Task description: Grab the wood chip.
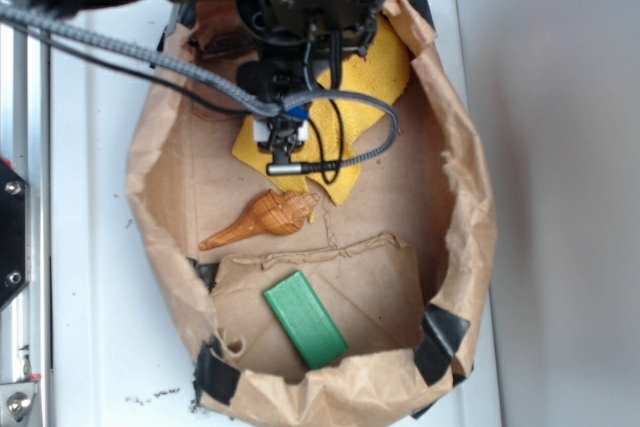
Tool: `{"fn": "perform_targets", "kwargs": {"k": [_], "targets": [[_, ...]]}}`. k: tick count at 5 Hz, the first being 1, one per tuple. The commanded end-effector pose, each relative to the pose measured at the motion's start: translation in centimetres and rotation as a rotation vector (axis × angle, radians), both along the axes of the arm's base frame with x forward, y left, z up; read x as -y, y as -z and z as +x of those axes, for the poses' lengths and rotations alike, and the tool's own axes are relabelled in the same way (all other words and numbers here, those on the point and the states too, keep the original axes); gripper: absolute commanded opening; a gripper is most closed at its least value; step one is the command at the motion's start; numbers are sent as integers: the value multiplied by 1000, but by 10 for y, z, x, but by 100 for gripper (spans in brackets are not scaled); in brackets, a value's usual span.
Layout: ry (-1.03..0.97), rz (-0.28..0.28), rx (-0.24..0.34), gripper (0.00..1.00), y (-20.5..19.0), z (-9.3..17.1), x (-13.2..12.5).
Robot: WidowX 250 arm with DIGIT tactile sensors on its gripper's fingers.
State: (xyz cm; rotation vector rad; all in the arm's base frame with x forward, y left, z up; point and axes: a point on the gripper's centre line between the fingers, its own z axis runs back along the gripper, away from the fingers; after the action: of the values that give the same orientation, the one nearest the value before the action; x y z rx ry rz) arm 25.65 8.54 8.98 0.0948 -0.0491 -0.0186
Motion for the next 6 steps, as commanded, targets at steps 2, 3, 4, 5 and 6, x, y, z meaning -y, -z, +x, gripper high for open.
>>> {"fn": "perform_targets", "kwargs": {"k": [2, 3, 4, 5, 6], "targets": [[-51, 131, 55, 100, 39, 16, -15], [-22, 110, 62, 100, 34, 6, -17], [28, 5, 41, 100, 6, -11, -18], [55, -64, 10, 100, -13, -21, -27], [75, -81, 0, 100, -17, -28, -32]]}}
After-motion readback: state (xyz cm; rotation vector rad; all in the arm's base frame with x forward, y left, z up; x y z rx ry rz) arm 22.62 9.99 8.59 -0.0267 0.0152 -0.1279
